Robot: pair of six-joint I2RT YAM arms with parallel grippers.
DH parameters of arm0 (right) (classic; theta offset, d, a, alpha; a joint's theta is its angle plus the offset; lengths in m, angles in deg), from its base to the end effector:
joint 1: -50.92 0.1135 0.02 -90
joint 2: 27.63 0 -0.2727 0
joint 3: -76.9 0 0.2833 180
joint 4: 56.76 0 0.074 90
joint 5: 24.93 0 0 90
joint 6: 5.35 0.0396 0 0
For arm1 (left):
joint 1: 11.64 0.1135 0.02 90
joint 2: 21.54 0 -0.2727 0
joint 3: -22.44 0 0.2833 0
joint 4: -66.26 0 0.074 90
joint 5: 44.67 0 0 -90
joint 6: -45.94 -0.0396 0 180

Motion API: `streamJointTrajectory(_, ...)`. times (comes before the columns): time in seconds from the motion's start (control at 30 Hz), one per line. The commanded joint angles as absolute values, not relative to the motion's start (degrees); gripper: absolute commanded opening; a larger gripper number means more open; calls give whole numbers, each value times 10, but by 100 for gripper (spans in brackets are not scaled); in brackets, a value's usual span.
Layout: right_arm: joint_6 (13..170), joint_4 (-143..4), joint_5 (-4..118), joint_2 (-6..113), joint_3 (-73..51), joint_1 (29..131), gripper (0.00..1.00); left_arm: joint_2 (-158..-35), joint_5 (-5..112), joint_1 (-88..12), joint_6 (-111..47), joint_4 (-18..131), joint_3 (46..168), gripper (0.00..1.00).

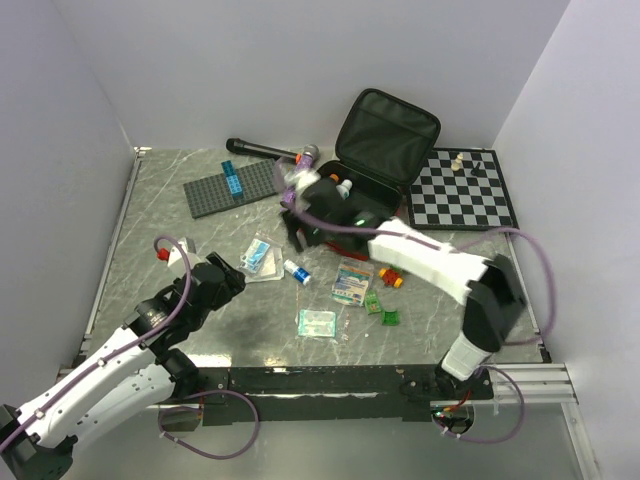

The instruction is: Organize the medicine kit

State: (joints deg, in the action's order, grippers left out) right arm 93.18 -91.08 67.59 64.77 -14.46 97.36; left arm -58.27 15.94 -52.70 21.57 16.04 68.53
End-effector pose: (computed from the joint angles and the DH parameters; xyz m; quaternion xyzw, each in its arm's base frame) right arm 0.2819 0.2939 0.3151 -0.2790 0.8434 0.1944 0.4161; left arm 0.1357 -0.0924 0.2517 -0.2902 0.8371 -0.1849 0.4252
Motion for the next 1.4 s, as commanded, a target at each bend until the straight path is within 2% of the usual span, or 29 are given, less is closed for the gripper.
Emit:
streamJointTrajectory(0.0,894,-955,670,721,-122,1013,81,-567,167,-526,219,163,694,70)
streamJointTrajectory(0.17,904,-949,675,761,-123,1021,84,-536,162,-526,219,160,684,70)
streamJointTrajectory(0.47,904,-972,695,847,-173,1020,79,-528,153,-526,214,147,684,70)
streamJointTrajectory(0.6,905,-983,695,876,-196,1018,71,-528,152,-526,208,151,684,70)
streamJointTrajectory(0.7,911,-983,688,877,-197,1014,59,-532,153,-527,204,154,686,70)
streamJointTrajectory(0.87,920,-989,696,858,-191,1009,42,-535,155,-526,197,160,684,70)
streamJointTrajectory(1.1,952,-976,696,696,-150,993,40,-534,157,-527,199,162,682,70)
streamJointTrajectory(1.23,1015,-957,681,630,-135,908,40,-527,161,-526,198,169,674,70)
streamJointTrajectory(1.37,1084,-926,667,645,-130,824,40,-532,167,-527,197,171,674,70)
